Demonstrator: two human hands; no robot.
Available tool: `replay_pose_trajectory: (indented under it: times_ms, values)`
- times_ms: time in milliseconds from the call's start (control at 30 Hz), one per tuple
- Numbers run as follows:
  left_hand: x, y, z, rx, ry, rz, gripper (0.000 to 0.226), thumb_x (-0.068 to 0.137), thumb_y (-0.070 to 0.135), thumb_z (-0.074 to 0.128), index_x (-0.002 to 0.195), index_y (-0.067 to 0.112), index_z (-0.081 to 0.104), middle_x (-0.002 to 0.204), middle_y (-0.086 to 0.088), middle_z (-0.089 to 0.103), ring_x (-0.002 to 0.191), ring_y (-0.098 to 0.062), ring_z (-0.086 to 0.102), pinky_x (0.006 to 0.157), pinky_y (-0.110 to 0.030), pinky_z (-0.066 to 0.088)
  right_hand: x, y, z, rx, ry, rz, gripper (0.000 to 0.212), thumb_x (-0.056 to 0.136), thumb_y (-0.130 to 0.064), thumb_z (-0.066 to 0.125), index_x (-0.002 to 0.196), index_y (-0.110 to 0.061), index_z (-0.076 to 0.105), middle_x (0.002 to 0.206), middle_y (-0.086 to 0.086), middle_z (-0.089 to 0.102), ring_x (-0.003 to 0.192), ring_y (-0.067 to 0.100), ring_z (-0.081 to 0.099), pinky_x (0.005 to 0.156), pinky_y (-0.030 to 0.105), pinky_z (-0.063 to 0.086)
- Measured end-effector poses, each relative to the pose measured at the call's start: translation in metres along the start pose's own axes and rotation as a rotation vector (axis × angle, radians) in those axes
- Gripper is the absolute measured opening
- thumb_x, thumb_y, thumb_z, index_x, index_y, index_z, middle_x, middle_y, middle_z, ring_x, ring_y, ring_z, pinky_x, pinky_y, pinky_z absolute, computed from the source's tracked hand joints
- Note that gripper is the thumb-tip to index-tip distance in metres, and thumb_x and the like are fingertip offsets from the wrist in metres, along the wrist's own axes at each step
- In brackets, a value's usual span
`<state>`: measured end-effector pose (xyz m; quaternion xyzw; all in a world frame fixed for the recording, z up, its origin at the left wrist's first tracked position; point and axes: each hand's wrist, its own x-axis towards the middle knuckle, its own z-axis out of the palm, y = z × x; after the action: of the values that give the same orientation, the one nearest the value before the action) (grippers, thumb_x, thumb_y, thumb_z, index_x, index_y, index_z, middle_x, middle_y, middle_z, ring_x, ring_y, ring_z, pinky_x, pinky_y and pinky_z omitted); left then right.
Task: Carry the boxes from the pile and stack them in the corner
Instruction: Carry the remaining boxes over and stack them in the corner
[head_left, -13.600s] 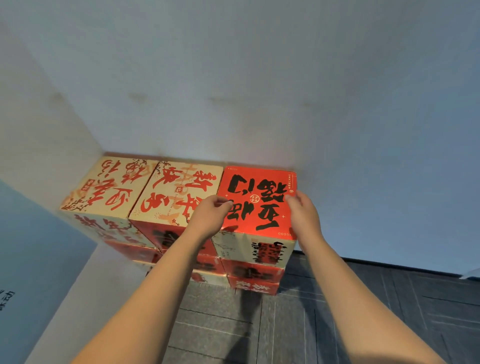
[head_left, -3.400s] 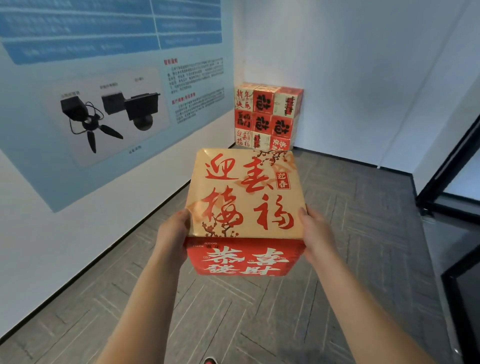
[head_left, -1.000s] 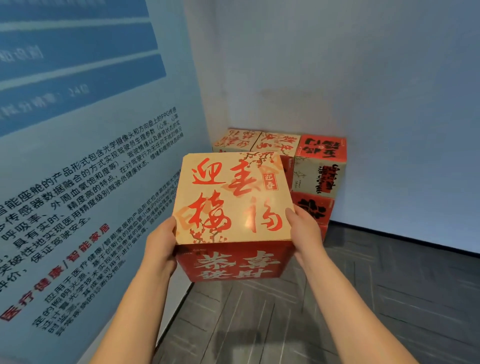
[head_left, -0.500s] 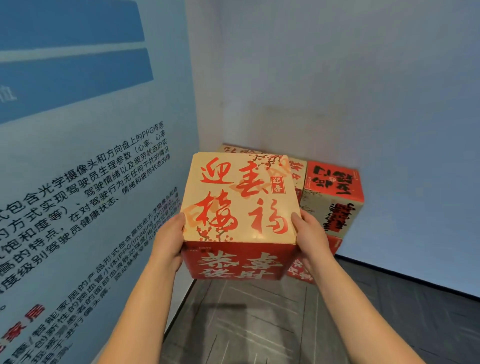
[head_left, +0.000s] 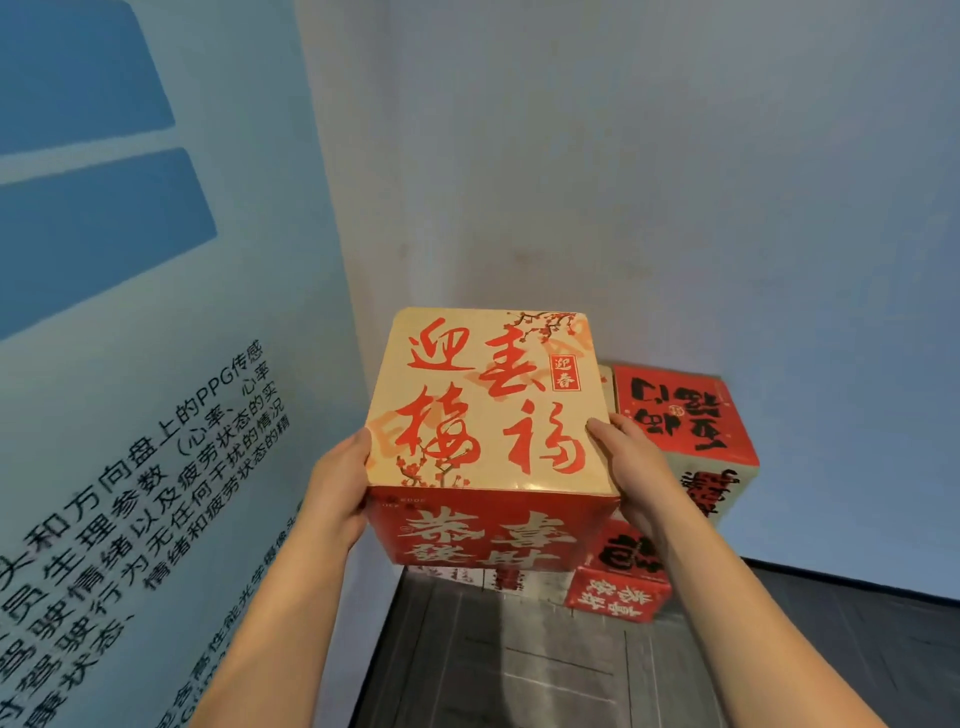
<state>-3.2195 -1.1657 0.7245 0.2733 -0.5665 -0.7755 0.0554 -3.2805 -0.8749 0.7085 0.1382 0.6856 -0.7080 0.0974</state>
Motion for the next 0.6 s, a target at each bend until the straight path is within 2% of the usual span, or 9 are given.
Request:
replay_pose_trajectory:
  times_ms: [100,133,233,333,400,467,533,600]
  values:
    - [0.045,0.007,0.02,0.006,-0.001,-0.019,0.019,0.105,0.024,0.054,0.101,0.011,0.068,0.075,-0.004,0.078,0.075,-0.021,0.07,0.077,-0.038,0.054,0.044,-0.012,0.008,0.064,-0.061,0.021,0.044,0.107,-0.028,0.057,0.15,-0.024,0.048,0.112,0.01,0.08,0.1,0.034,0.078,0.094,0.055,0.06]
    - [0.061,0.01,0.027,0.015,0.002,-0.018,0.019,0.105,0.024,0.055,0.101,0.009,0.066,0.077,-0.005,0.078,0.075,-0.021,0.069,0.075,-0.038,0.054,0.06,-0.015,0.009,0.081,-0.07,0.021,0.042,0.108,-0.027,0.055,0.149,-0.025,0.049,0.111,0.009,0.08,0.099,0.033,0.078,0.093,0.054,0.061]
    - [0.106,0.022,0.051,0.055,0.005,-0.031,0.02,0.105,0.02,0.053,0.104,0.003,0.063,0.08,-0.009,0.075,0.073,-0.021,0.068,0.068,-0.034,0.051,0.109,-0.029,0.011,0.135,-0.066,0.021,0.042,0.109,-0.024,0.054,0.151,-0.027,0.049,0.109,0.005,0.081,0.094,0.03,0.08,0.075,0.043,0.065]
    - [0.148,0.037,0.072,0.114,0.04,-0.009,0.021,0.101,0.016,0.055,0.113,0.0,0.062,0.091,-0.015,0.074,0.074,-0.017,0.068,0.063,-0.031,0.048,0.157,-0.046,0.016,0.154,-0.055,0.038,0.042,0.109,-0.025,0.054,0.151,-0.026,0.048,0.106,0.003,0.082,0.09,0.027,0.08,0.069,0.041,0.065]
    - [0.171,0.044,0.083,0.186,0.072,0.046,0.02,0.099,0.019,0.057,0.106,0.005,0.07,0.101,-0.016,0.073,0.086,-0.018,0.063,0.07,-0.032,0.045,0.186,-0.058,0.023,0.152,-0.06,0.032,0.038,0.11,-0.026,0.052,0.147,-0.022,0.053,0.106,0.003,0.082,0.091,0.026,0.081,0.072,0.042,0.065]
    - [0.187,0.053,0.094,0.221,0.105,0.062,0.022,0.098,0.027,0.058,0.102,0.014,0.075,0.102,-0.006,0.074,0.097,-0.017,0.06,0.08,-0.037,0.042,0.211,-0.07,0.032,0.16,-0.06,0.041,0.033,0.11,-0.027,0.051,0.142,-0.023,0.057,0.107,0.004,0.082,0.093,0.026,0.08,0.073,0.042,0.064]
    - [0.201,0.06,0.101,0.228,0.101,0.052,0.025,0.098,0.032,0.059,0.116,0.021,0.073,0.106,0.004,0.073,0.105,-0.013,0.06,0.092,-0.041,0.04,0.23,-0.082,0.042,0.173,-0.059,0.052,0.03,0.111,-0.029,0.05,0.14,-0.027,0.058,0.106,0.002,0.082,0.093,0.025,0.08,0.07,0.04,0.063]
    - [0.219,0.067,0.105,0.229,0.097,0.052,0.03,0.099,0.033,0.059,0.125,0.022,0.068,0.107,0.006,0.072,0.106,-0.009,0.059,0.096,-0.04,0.043,0.247,-0.092,0.054,0.178,-0.053,0.055,0.028,0.111,-0.031,0.048,0.137,-0.031,0.058,0.104,0.0,0.082,0.092,0.023,0.081,0.069,0.039,0.061]
